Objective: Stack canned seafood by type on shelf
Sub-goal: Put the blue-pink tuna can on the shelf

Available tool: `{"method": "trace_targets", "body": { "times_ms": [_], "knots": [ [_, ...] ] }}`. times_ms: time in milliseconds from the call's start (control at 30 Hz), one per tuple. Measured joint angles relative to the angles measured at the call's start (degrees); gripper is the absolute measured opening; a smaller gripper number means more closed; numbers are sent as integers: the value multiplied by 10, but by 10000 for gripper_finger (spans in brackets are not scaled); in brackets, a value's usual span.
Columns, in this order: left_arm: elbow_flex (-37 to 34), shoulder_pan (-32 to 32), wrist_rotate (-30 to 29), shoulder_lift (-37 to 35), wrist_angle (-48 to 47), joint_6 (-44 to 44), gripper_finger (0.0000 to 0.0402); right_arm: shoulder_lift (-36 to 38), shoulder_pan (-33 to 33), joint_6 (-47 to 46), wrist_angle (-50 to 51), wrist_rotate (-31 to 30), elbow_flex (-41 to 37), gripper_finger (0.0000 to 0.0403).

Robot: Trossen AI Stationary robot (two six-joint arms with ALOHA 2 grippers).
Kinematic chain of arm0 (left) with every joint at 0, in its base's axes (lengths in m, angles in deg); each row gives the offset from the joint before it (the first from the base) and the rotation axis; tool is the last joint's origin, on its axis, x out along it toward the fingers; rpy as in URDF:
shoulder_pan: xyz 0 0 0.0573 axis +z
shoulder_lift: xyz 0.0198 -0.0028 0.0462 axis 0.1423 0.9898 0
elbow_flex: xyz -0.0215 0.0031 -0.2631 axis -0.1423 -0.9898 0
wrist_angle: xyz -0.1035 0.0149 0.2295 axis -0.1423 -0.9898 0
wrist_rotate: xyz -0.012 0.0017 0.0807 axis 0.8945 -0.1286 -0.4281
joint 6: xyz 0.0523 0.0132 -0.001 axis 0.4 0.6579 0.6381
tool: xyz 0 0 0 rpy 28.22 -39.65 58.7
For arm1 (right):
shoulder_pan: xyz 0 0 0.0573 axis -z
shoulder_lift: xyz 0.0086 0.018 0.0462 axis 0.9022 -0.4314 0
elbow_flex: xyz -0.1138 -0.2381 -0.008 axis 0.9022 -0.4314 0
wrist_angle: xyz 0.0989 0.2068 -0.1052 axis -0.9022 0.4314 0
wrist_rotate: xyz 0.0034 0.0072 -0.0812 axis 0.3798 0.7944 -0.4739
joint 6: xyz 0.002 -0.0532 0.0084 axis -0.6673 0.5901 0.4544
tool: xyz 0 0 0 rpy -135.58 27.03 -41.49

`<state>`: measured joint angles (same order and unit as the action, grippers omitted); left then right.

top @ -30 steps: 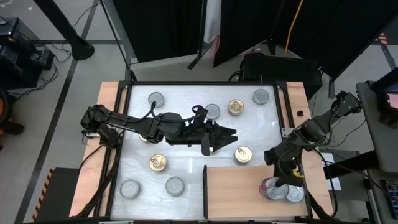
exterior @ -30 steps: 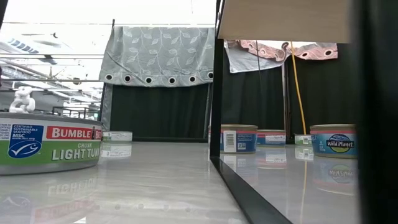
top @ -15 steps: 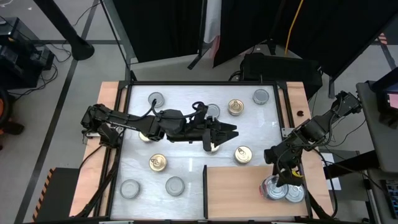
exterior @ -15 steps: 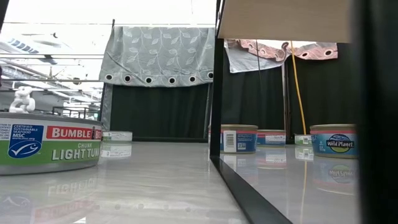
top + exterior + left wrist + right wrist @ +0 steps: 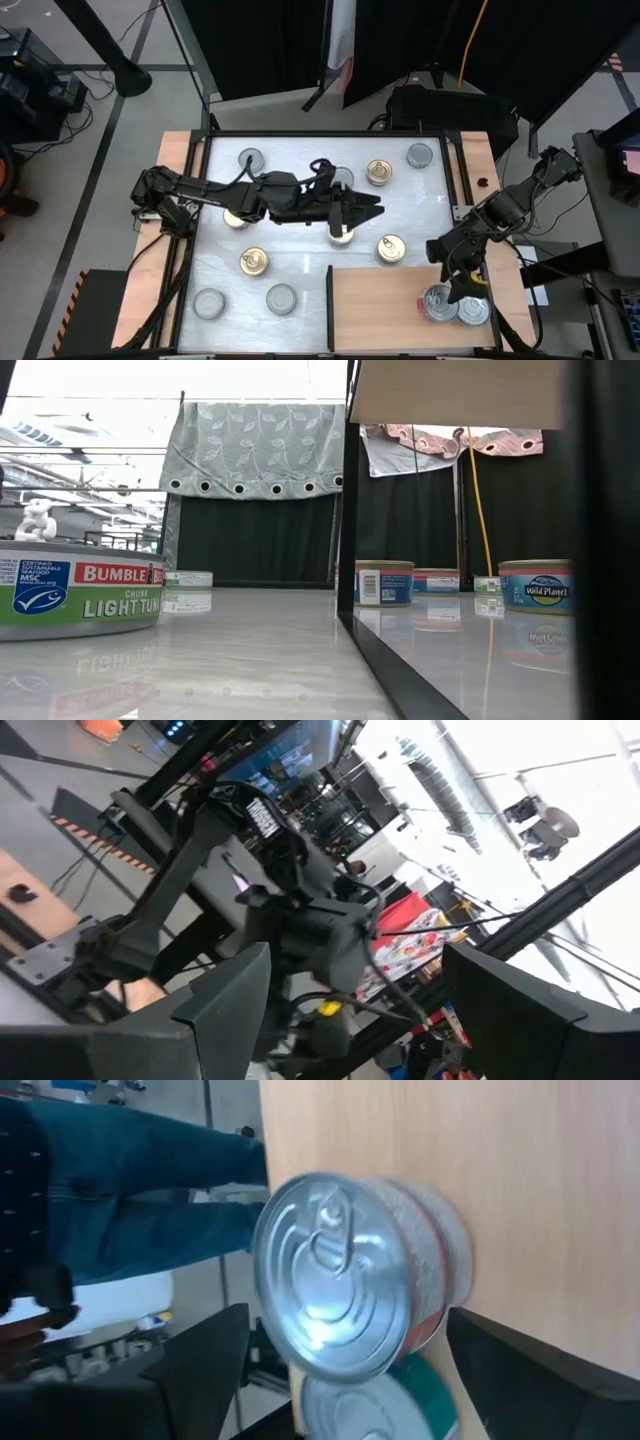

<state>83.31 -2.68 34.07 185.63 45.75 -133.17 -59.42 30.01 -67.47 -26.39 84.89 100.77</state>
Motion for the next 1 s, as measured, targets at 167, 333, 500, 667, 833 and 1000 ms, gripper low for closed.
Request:
{"method": "trace_targets", "body": {
  "times_ms": [167,333,500,667,833,1000],
  "knots": [
    [0,6,-11,0,-29,-1,295,7,0,-15,60,-13,47,334],
    [0,13,-12,0,-41,0,295,7,1,-14,152,-127,138,334],
    [0,35,-14,-22,-126,-4,295,8,24,-33,200,-346,220,328],
    [0,59,-15,-51,-195,-2,295,15,65,-9,176,-521,262,307],
    [0,74,-15,-63,-286,3,295,20,134,6,172,-581,270,259],
    [0,88,-13,-65,-349,12,295,20,227,12,178,-556,270,183]
  ]
}}
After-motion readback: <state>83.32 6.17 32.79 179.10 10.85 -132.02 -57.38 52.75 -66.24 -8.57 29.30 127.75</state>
